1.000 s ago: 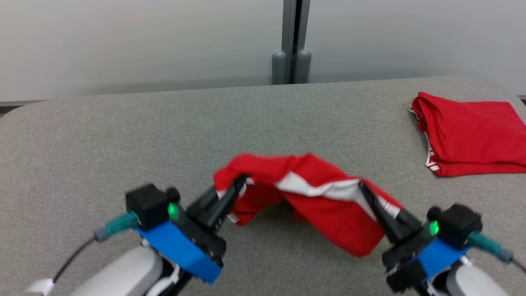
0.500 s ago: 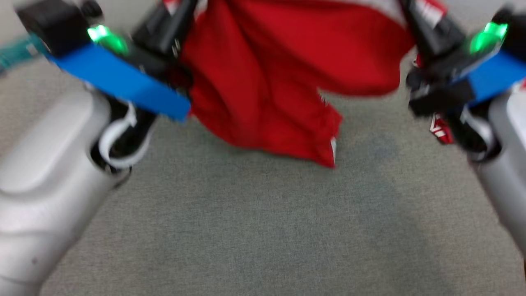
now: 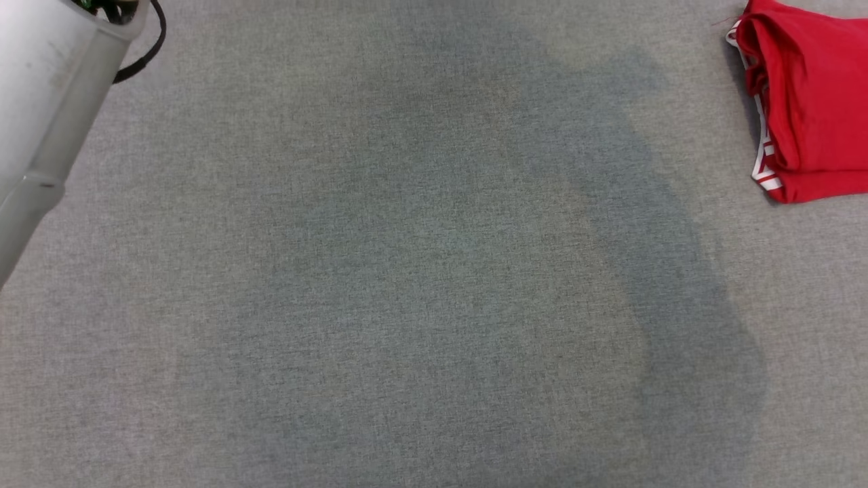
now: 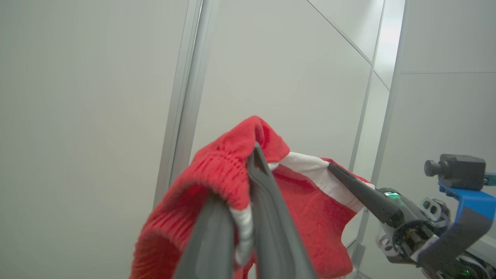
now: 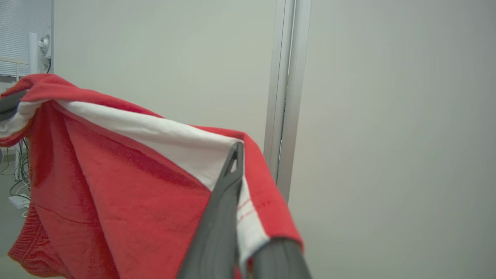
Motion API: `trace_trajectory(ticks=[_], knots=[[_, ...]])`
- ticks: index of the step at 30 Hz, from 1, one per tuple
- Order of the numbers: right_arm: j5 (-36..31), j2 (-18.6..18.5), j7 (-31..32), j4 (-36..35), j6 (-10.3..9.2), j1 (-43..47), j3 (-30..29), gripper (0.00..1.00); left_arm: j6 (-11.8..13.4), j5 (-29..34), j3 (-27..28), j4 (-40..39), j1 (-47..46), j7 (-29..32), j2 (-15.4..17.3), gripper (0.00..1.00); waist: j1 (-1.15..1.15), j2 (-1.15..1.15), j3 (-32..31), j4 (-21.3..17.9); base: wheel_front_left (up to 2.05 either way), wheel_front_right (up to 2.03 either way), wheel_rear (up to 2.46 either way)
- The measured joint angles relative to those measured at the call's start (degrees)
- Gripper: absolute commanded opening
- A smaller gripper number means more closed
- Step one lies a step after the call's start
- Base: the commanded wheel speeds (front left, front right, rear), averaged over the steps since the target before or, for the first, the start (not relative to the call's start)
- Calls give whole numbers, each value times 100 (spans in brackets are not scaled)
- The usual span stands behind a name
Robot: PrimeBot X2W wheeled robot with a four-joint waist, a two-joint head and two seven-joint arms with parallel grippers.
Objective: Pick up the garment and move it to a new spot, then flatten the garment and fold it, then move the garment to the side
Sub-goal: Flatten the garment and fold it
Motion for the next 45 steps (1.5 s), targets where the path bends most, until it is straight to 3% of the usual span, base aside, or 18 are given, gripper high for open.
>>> trace_trajectory(ticks=[6,13,34,45], knots=[[401,-29,-203,326,0,24,692,0,0,-116,-690,124,31,-183,53,0,0,0,134,70,0,0,0],[797,-145,-345,143,0,1244,1302,0,0,-281,-1269,-10,1211,-381,292,0,-1,0,105,174,0,0,0],[658,-1071,-360,-2114,-1,5861,1239,0,0,358,-1025,-1444,5682,-405,866,0,-3,-2,-1064,162,0,0,0],[397,-1262,-361,-2805,0,7530,840,0,13,546,-1176,-1866,6802,-405,1145,0,-2,-2,-1569,189,0,0,0]])
